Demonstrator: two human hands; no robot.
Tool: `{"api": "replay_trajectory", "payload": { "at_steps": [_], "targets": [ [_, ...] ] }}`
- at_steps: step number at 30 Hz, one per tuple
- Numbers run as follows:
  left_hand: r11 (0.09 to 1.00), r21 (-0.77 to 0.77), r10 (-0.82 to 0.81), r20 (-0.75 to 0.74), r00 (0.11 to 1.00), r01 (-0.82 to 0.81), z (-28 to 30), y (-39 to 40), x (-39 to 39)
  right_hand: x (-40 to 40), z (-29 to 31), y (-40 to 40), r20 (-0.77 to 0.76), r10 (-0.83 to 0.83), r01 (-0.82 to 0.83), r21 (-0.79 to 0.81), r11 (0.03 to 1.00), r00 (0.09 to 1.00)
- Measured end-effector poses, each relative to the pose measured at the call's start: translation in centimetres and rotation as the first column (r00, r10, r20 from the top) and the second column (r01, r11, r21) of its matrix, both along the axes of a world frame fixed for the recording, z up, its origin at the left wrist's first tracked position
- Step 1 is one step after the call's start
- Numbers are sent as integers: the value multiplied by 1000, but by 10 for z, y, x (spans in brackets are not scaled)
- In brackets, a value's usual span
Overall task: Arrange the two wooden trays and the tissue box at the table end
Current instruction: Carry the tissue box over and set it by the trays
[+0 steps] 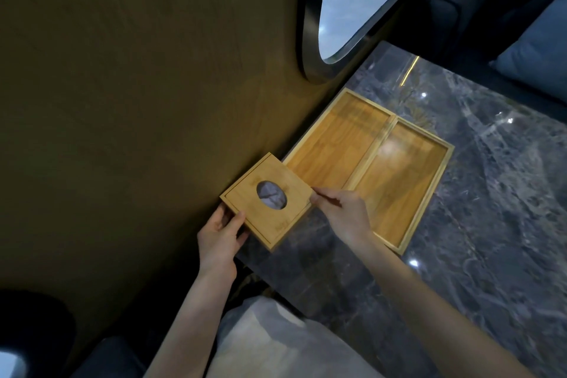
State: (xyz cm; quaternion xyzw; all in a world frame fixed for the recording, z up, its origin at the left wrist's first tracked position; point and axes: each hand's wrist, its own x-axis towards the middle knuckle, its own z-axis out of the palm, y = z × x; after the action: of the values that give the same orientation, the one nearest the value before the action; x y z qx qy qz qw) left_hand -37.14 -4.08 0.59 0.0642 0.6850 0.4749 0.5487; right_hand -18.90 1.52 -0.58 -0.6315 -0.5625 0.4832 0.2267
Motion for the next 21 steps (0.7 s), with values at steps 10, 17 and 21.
{"api": "replay_trajectory", "payload": {
  "at_steps": [10,17,21],
  "targets": [
    [1000,22,15,-11,1000,-14,-1,1,2,-1,-1,6,-9,6,-6,43,999,1000],
    [1000,27,3,-45,999,-1,-1,0,3,-2,-1,10,-39,9,-6,69,998,999],
    [999,31,-16,-76,997,19,-1,-2,5,-4,0,11,-71,14,-9,62,998,997]
  ]
}}
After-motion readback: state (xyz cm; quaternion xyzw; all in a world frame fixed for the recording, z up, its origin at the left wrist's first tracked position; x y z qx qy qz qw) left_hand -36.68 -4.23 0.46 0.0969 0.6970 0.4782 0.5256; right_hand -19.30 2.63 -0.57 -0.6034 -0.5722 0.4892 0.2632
